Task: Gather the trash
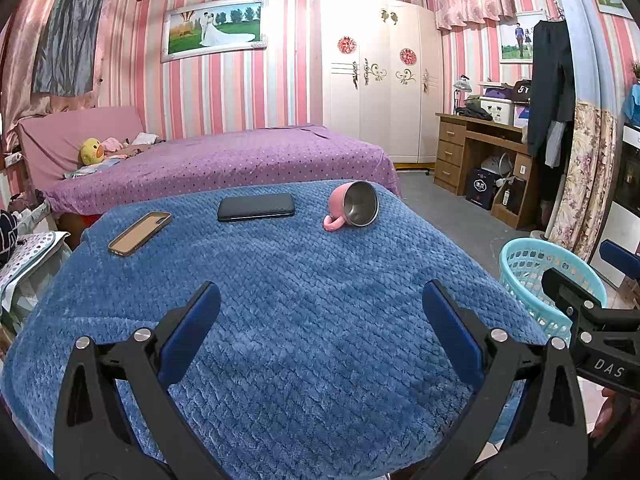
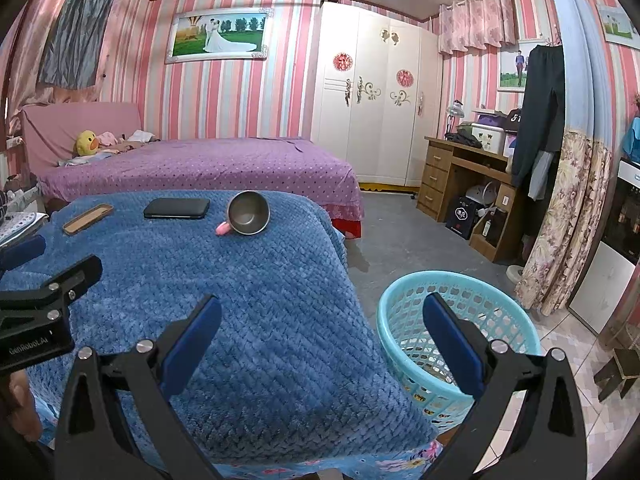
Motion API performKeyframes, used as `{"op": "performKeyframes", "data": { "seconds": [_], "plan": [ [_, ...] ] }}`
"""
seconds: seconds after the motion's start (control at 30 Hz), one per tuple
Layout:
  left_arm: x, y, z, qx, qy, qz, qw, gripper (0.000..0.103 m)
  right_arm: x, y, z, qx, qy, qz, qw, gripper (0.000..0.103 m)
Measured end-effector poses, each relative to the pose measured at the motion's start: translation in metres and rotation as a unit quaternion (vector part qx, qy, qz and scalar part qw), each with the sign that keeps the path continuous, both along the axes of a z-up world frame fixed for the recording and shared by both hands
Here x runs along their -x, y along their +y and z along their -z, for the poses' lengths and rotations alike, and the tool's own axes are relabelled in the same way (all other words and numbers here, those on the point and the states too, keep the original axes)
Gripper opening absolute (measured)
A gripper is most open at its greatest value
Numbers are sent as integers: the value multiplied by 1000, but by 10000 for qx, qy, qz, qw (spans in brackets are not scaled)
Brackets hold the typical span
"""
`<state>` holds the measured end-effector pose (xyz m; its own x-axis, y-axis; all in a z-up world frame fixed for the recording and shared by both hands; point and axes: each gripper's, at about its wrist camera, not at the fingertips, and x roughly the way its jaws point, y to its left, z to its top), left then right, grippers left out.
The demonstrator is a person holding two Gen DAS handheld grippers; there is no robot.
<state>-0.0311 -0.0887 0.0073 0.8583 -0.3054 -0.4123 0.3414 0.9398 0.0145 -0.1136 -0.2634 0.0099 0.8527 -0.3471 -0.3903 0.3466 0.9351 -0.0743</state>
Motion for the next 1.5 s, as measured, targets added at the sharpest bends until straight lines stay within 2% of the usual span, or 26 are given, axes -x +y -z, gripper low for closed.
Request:
{"op": "performKeyframes", "data": {
  "seconds": [1.5],
  "plan": [
    [0, 1, 1, 8, 20, 11, 10000, 98, 3, -1, -3, 32, -62, 45, 10000, 98]
  ]
}}
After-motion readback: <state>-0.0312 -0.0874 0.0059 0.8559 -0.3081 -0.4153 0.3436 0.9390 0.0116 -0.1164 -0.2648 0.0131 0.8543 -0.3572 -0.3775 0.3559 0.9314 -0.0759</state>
